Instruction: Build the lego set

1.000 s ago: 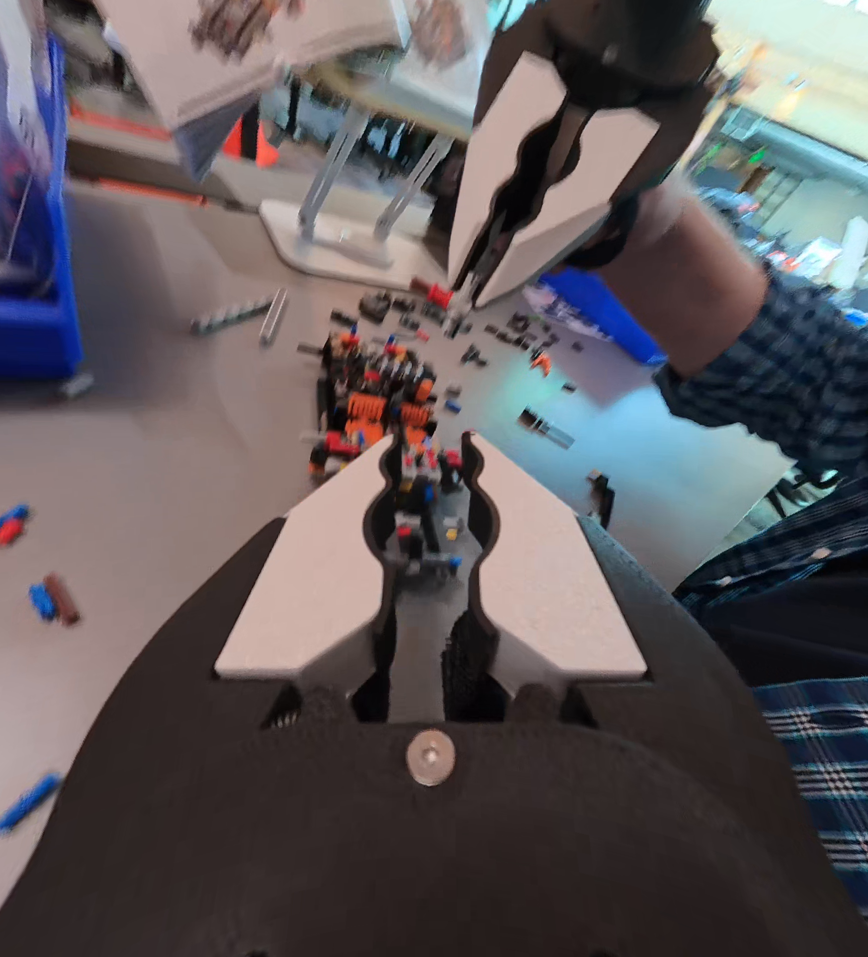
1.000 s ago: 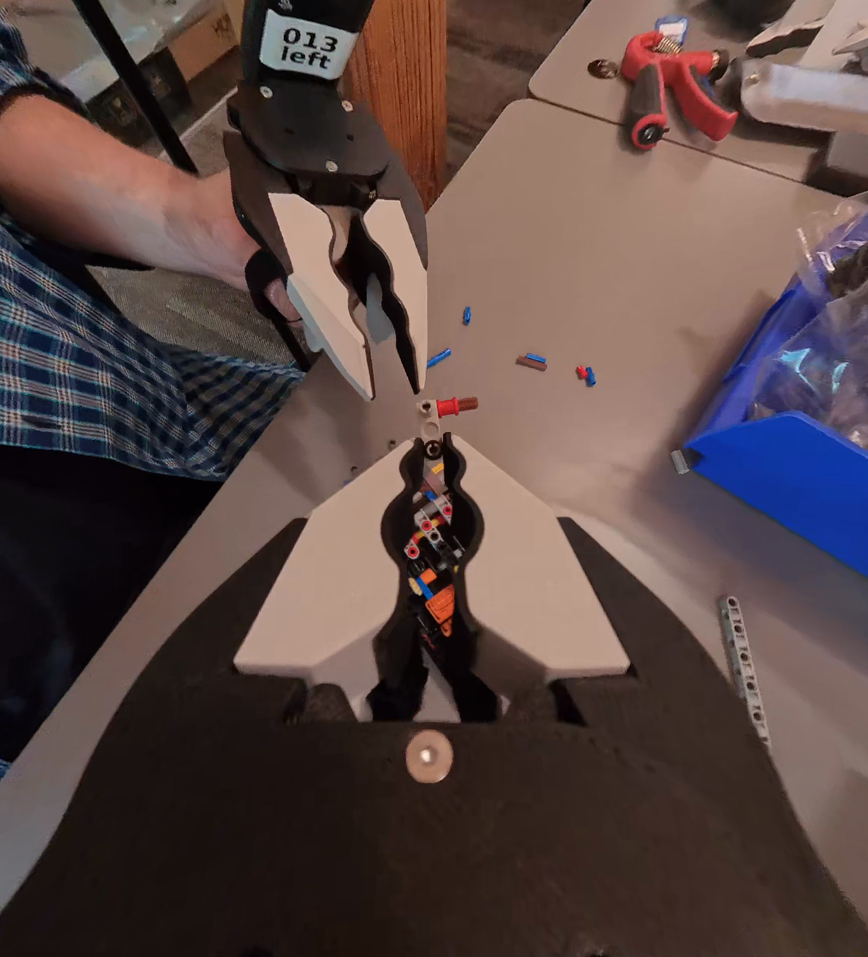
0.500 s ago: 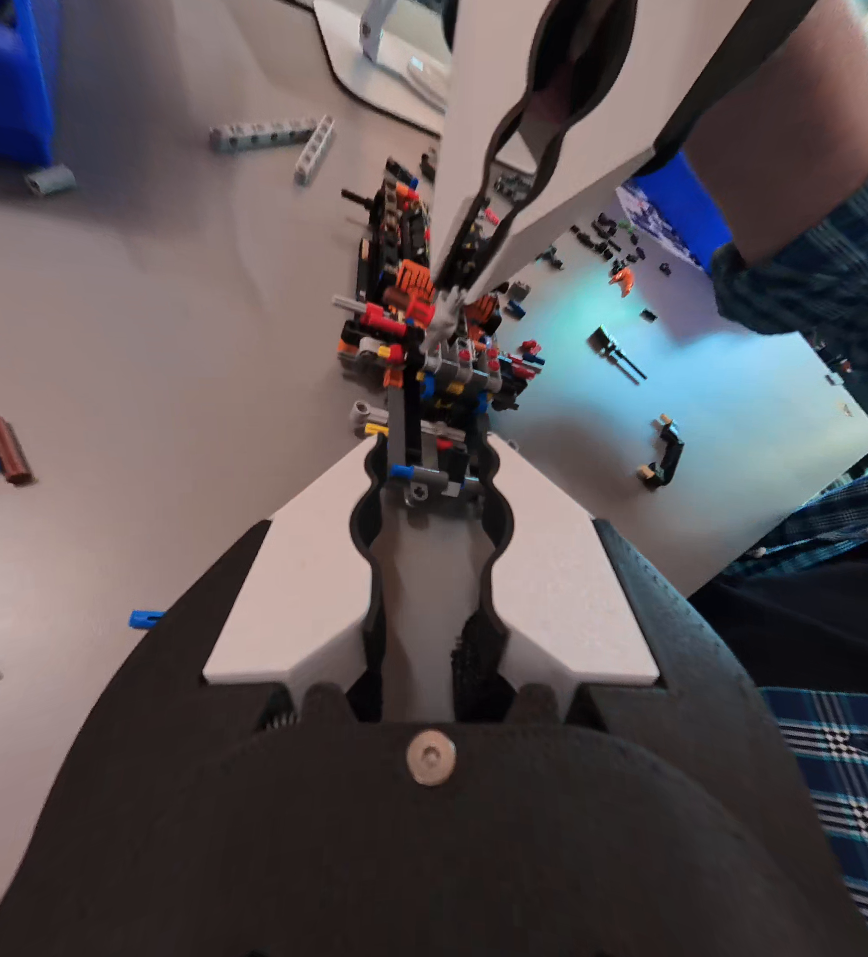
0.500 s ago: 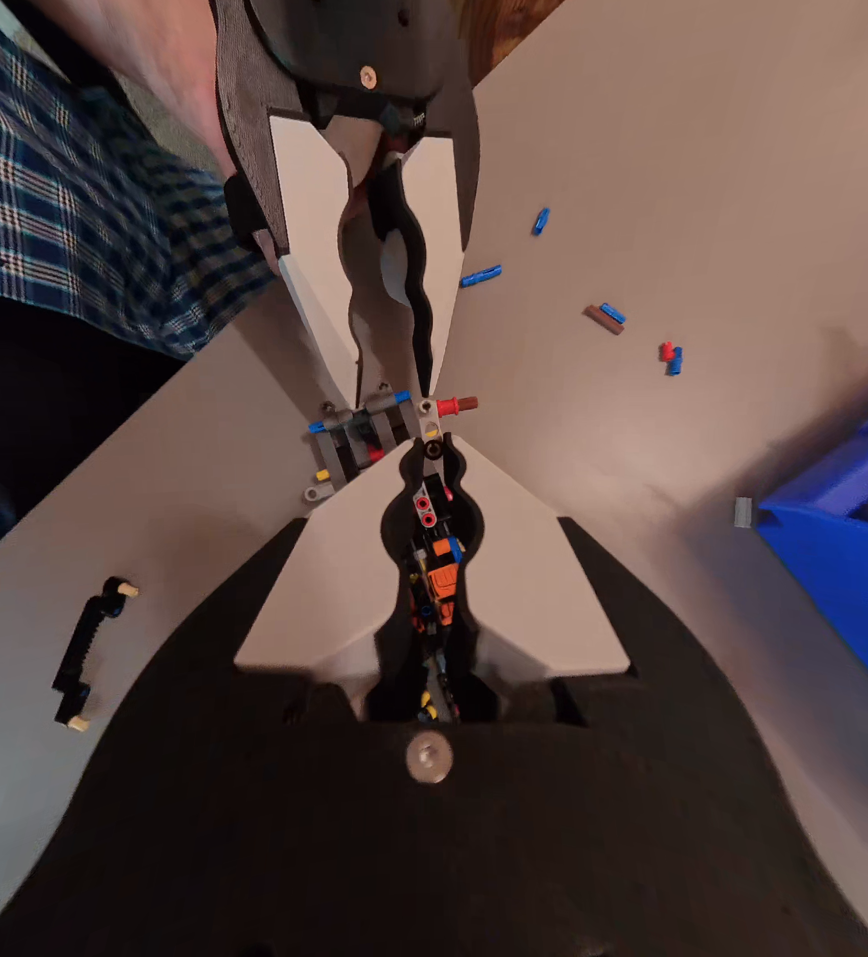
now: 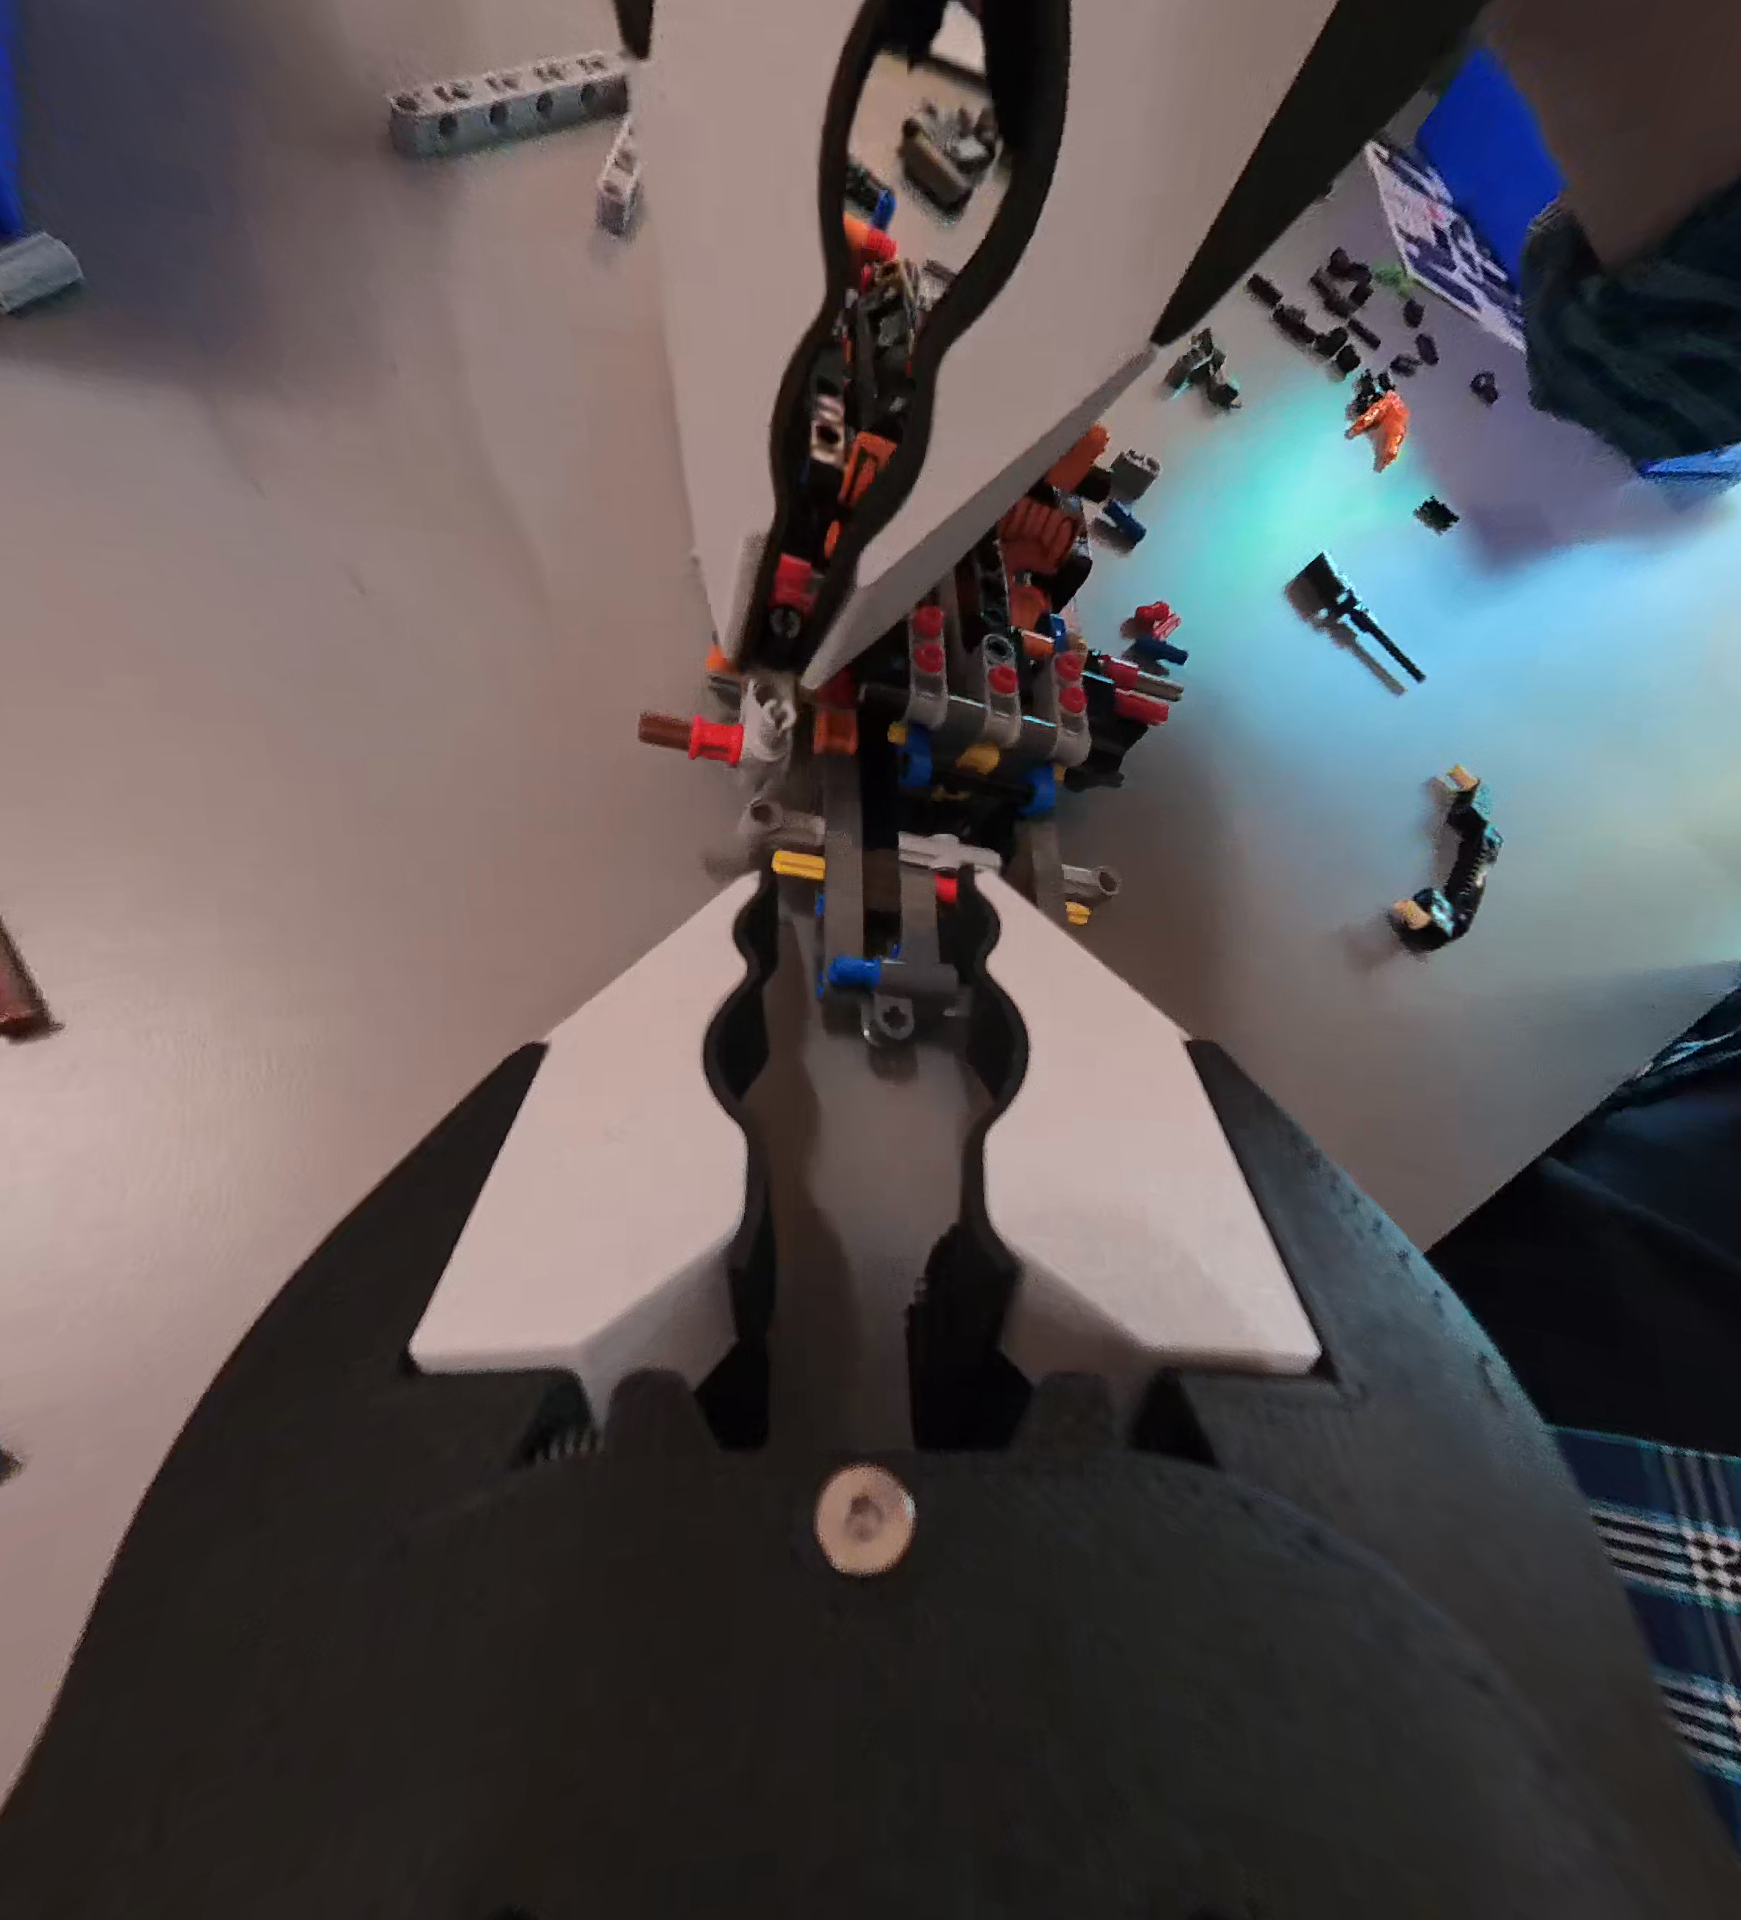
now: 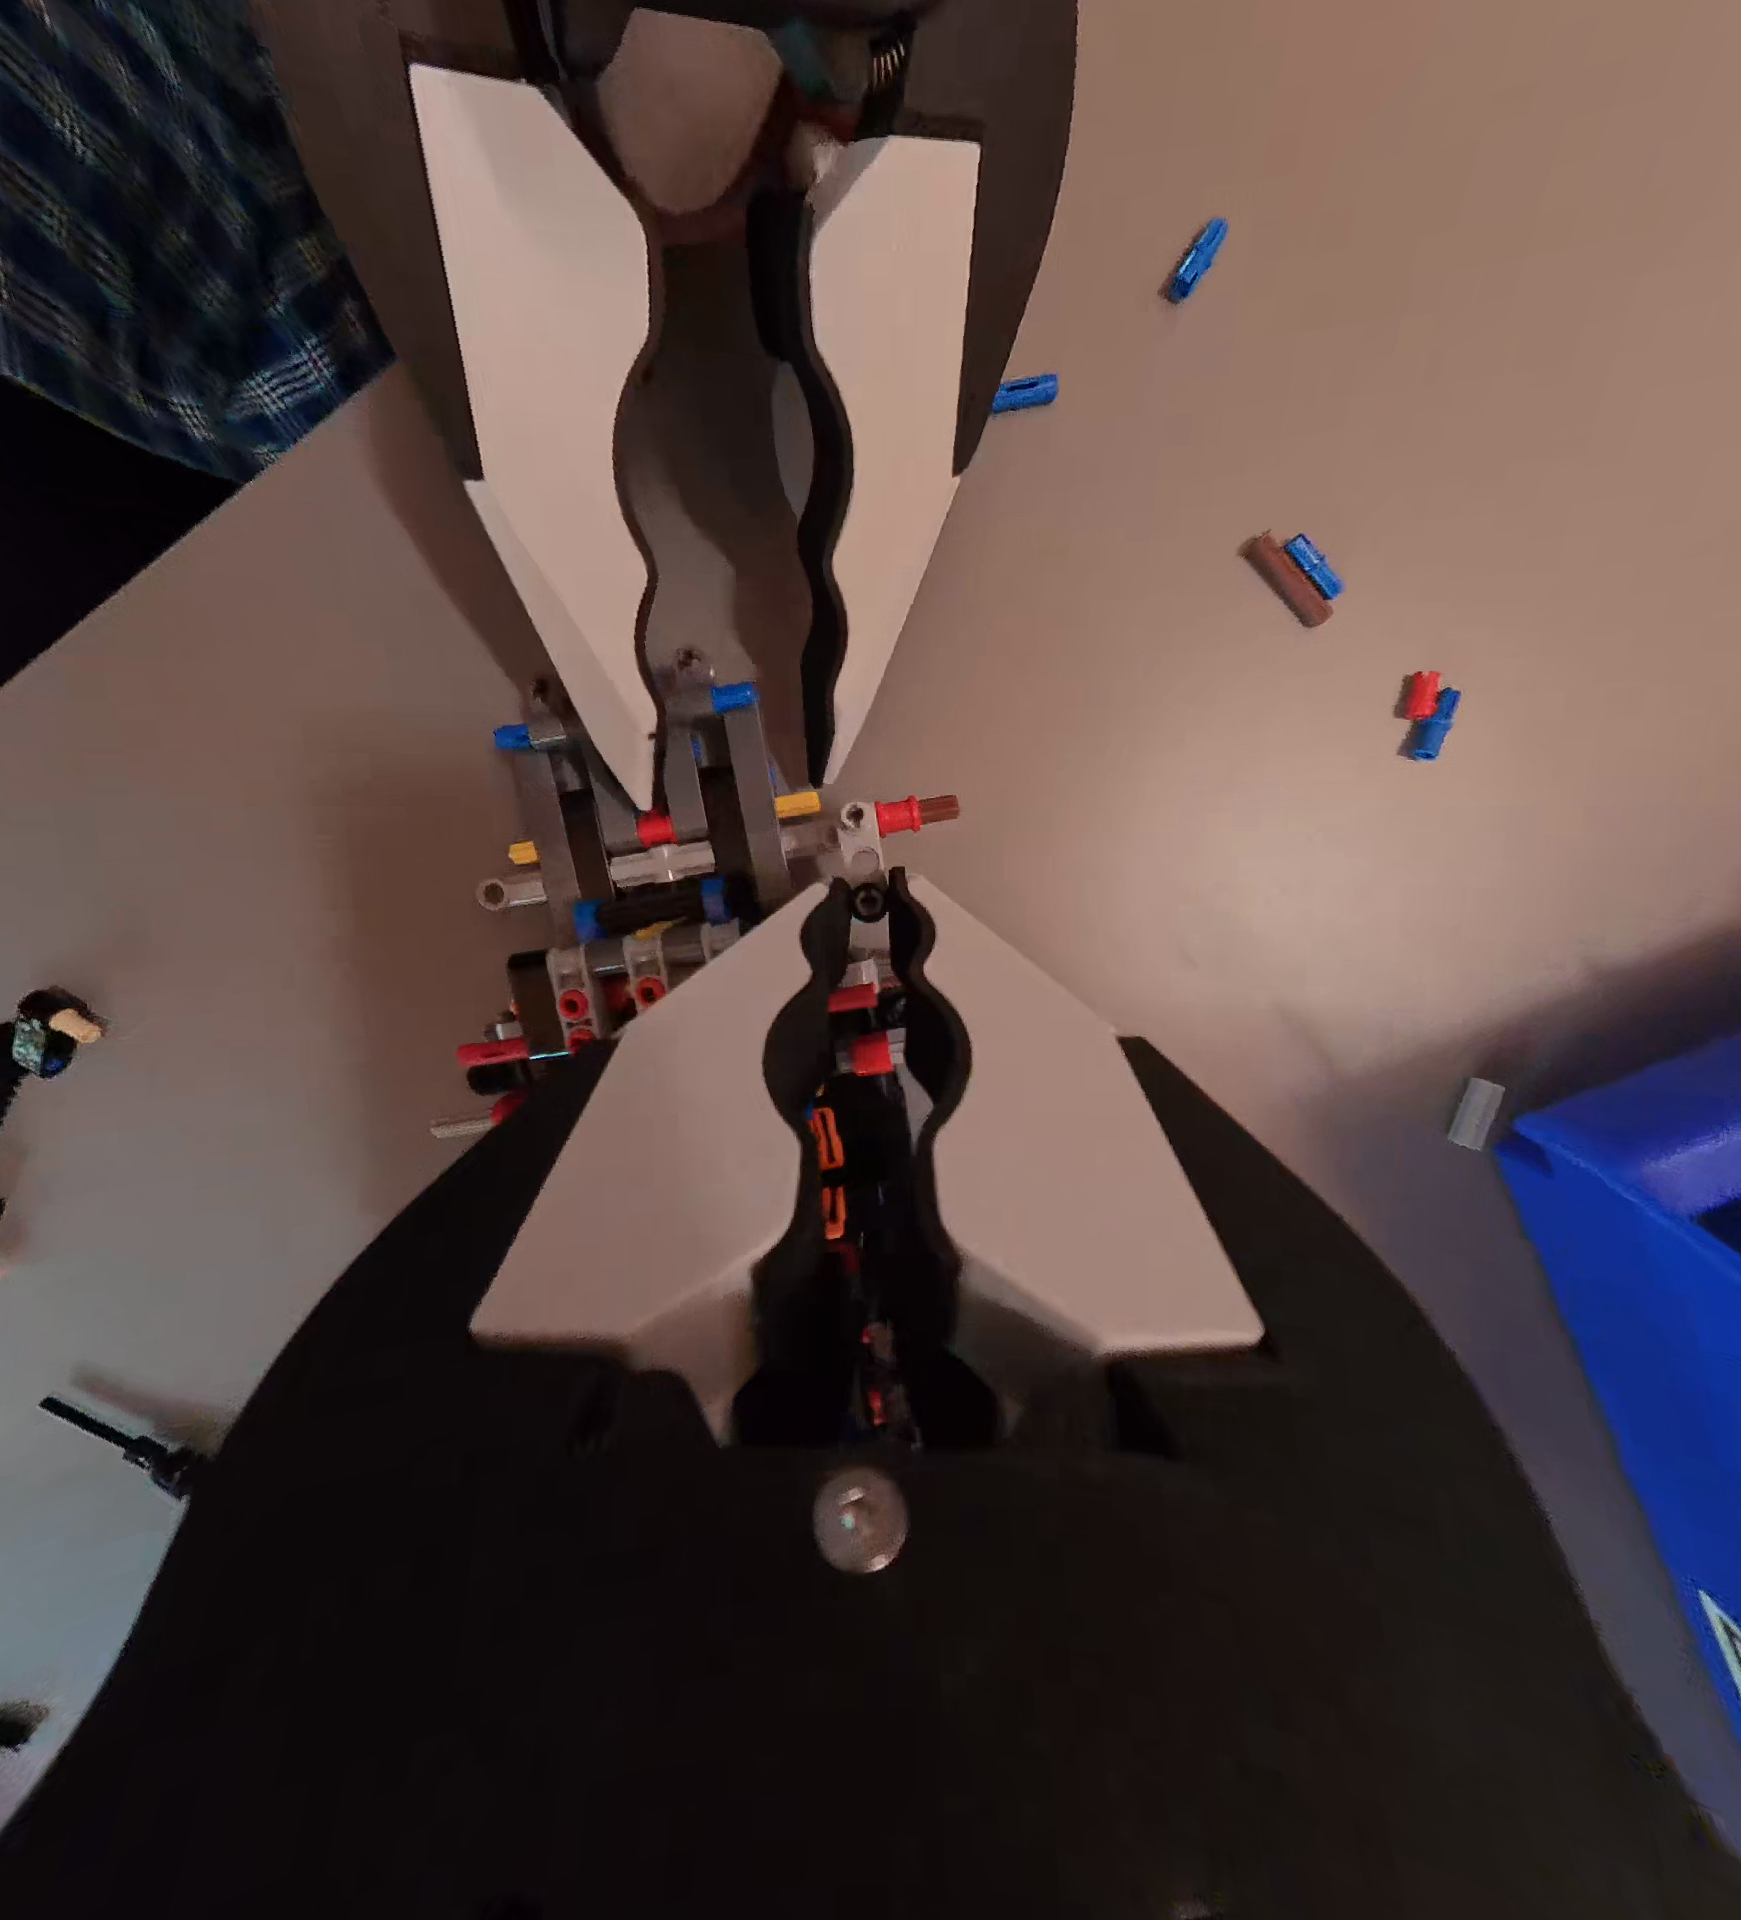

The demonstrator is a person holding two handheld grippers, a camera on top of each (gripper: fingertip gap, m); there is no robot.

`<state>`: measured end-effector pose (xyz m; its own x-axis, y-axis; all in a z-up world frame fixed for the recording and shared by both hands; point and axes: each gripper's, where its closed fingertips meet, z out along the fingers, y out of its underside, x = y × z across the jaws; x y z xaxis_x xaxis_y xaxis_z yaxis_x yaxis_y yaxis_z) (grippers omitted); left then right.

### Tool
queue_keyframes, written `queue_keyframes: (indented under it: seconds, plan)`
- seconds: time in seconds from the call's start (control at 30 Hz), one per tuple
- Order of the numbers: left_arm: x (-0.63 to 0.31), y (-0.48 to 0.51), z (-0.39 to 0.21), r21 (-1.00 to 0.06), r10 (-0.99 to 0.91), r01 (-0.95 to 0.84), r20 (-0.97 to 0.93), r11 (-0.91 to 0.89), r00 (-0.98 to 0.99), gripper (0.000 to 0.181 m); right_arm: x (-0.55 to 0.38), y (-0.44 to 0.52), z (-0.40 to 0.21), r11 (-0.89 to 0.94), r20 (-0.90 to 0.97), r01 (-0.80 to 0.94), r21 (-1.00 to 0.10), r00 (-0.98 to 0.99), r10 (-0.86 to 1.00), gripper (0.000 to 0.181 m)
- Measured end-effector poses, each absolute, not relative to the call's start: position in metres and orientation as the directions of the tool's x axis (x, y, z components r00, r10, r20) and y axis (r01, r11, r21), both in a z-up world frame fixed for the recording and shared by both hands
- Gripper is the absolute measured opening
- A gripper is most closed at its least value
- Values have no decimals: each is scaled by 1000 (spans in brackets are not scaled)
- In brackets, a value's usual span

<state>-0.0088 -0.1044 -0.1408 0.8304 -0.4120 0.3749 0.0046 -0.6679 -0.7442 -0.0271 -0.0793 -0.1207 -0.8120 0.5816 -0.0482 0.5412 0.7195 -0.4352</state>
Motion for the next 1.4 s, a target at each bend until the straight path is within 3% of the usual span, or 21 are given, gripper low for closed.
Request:
queue_keyframes:
  seconds: [0.63,0.93,1.13,1.27,1.4]
  plan:
    - [-11,-102,-154,-709,-388,-43,334,-704,859,25,-22,-81,-139,762,-109,491,-423,-862,495,4]
    - [-14,-99,-142,-770,-396,-51,269,-636,878,26,-22,-81,-141,784,-91,493,-377,-862,498,4]
    - [-19,-90,-119,-838,-433,-116,152,-533,888,16,-22,-80,-140,774,-93,502,-387,-856,508,4]
    - [-19,-87,-129,-815,-440,-149,140,-560,887,1,-21,-81,-142,772,-103,511,-379,-852,513,4]
    - [-21,-87,-135,-803,-450,-177,125,-570,884,0,-20,-81,-141,766,-116,523,-374,-846,520,4]
